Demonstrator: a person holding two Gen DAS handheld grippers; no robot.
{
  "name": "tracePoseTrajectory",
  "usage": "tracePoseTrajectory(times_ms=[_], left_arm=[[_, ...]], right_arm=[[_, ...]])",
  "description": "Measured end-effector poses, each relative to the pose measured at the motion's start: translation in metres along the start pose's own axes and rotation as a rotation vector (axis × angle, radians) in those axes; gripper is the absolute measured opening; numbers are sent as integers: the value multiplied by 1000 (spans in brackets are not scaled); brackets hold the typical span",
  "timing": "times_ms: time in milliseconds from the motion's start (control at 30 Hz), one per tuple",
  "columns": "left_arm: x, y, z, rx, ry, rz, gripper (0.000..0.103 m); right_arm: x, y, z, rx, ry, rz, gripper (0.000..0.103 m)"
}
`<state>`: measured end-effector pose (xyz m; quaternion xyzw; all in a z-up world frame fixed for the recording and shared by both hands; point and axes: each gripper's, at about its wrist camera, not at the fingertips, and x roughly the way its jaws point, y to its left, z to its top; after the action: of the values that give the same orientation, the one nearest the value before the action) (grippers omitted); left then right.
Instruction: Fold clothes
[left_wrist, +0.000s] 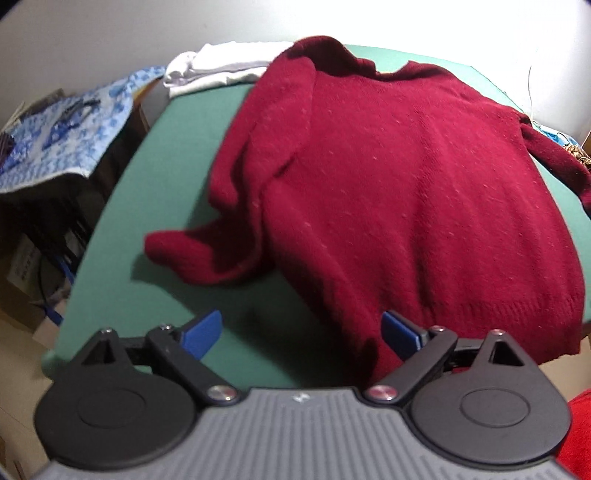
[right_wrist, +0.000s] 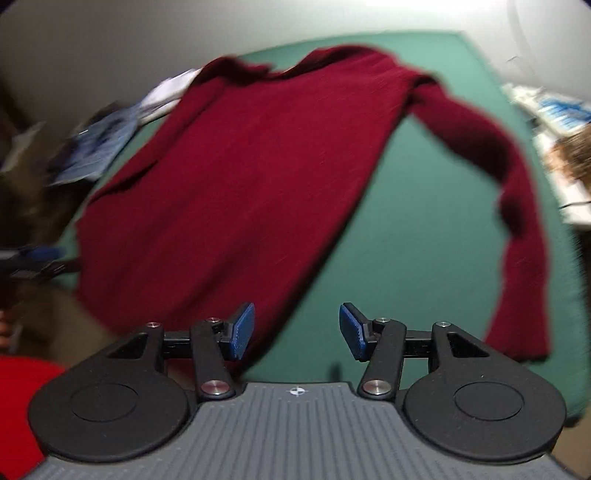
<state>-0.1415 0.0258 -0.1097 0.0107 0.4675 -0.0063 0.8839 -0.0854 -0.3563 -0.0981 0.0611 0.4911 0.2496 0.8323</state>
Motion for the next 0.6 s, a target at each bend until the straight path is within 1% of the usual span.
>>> tracePoseTrajectory(times_ms=[100, 167, 200, 233, 300, 333, 367, 400, 433, 467, 500, 533, 600], left_arm=[[5, -10, -5, 14, 0, 15, 95], [13, -11, -2, -6, 22, 3, 93], [16, -12, -1, -15, 31, -2, 92], [18, -15, 1, -19, 26, -6, 90], [20, -21, 4, -23, 16, -11, 82], [23, -26, 5, -11, 18, 8, 73], [28, -29, 7, -3, 32, 31, 64], [32, -33, 8, 3, 43, 49, 53], [31, -34, 9, -5, 34, 40, 42], [29, -35, 10, -8, 36, 40, 19], [27, -37, 12, 0, 41, 51, 10], [23, -39, 13, 7, 44, 57, 9], [7, -44, 17, 10, 22, 15, 9]], right_arm=[[12, 2, -8, 18, 55, 111, 56], [21, 7, -11, 20, 56, 131, 57], [25, 9, -12, 21, 56, 137, 58], [27, 12, -11, 13, 36, 138, 60], [33, 21, -11, 3, -1, 136, 63], [34, 24, -11, 2, -18, 128, 62], [35, 26, -12, 2, -34, 116, 57], [35, 29, -14, 3, -50, 105, 32], [35, 27, -13, 26, -54, 98, 12], [33, 24, -13, 60, -53, 94, 4], [31, 20, -12, 94, -52, 89, 4], [30, 17, -11, 128, -51, 85, 4], [16, 8, -9, 181, -78, 112, 4]])
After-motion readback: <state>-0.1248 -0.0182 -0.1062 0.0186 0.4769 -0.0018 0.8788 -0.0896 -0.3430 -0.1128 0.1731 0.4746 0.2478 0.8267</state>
